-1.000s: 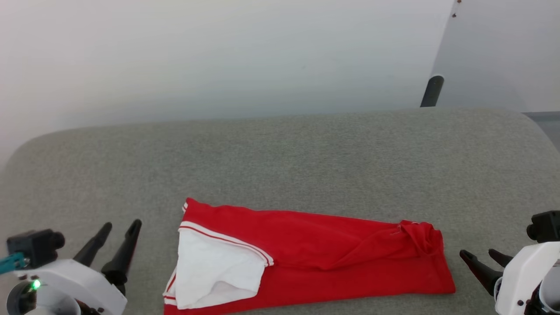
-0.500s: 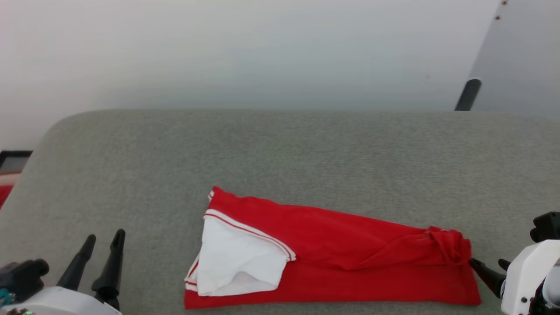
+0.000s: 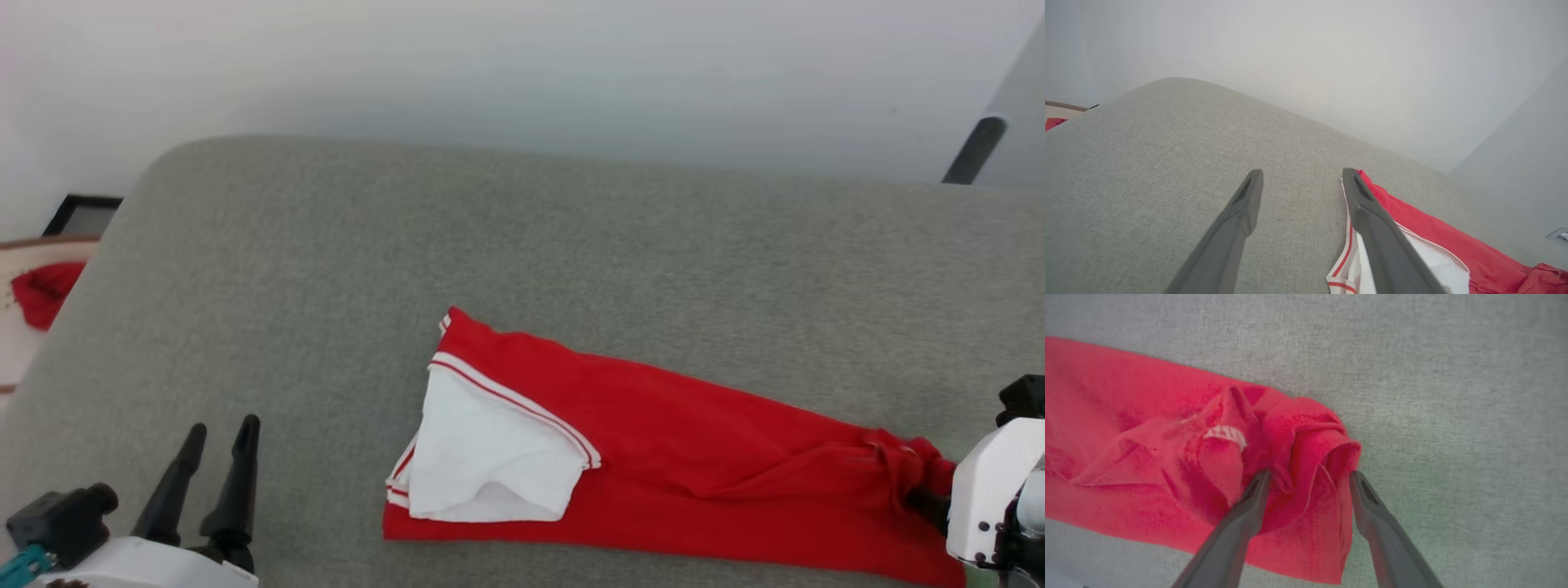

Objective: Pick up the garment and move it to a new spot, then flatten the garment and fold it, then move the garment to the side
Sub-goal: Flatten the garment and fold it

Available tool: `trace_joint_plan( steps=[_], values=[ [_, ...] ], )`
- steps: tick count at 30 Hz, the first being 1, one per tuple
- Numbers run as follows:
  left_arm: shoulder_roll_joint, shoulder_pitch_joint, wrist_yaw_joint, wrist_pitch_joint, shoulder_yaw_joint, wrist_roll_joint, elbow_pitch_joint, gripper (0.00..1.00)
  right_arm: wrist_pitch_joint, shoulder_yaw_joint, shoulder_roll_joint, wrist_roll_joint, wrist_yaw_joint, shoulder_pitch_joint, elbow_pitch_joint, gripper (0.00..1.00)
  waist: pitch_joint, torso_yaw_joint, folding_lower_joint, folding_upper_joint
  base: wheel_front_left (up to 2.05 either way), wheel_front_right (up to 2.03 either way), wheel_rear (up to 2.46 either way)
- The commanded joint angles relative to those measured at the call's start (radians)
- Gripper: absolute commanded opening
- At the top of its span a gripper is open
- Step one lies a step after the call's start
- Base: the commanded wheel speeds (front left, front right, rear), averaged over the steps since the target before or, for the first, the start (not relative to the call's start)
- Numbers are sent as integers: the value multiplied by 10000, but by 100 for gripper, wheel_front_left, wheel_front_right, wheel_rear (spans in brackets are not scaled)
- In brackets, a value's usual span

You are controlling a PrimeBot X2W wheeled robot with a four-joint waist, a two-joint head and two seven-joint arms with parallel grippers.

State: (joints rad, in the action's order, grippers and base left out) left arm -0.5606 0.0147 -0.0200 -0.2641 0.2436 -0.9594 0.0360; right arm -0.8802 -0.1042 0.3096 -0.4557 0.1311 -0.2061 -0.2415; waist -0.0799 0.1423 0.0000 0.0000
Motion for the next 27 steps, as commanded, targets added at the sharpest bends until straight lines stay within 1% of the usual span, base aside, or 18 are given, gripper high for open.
trace_joint_plan(
  steps=[1,9,10,11,12,17,27],
  values=[
    [65,-96,37,11,-55,122,30,100,-16,20,-21,66,-7,-135,-110,100,-313,306,0,0,0,0,0],
    [668,-211,344,11,-418,461,244,100,-310,148,-385,315,-7,-532,-1298,100,-600,475,0,0,0,0,0],
    [715,-201,400,11,-444,508,274,100,-367,252,-406,313,-6,-545,-1392,83,-618,483,0,0,0,0,0],
    [761,-208,409,11,-476,523,307,100,-372,305,-435,241,-1,-582,-1475,33,-635,485,0,0,0,0,0],
    [809,-223,450,11,-512,538,333,100,-428,418,-433,182,-1,-614,-1526,0,-649,486,0,0,0,0,0],
    [1012,-172,554,10,-766,599,401,100,-418,471,-231,-55,-7,-830,-1560,0,-669,410,0,0,0,0,0],
    [1244,224,680,10,-1143,841,448,100,-201,360,616,-72,-12,-1318,-1493,0,-381,118,0,0,0,0,0]
  ],
)
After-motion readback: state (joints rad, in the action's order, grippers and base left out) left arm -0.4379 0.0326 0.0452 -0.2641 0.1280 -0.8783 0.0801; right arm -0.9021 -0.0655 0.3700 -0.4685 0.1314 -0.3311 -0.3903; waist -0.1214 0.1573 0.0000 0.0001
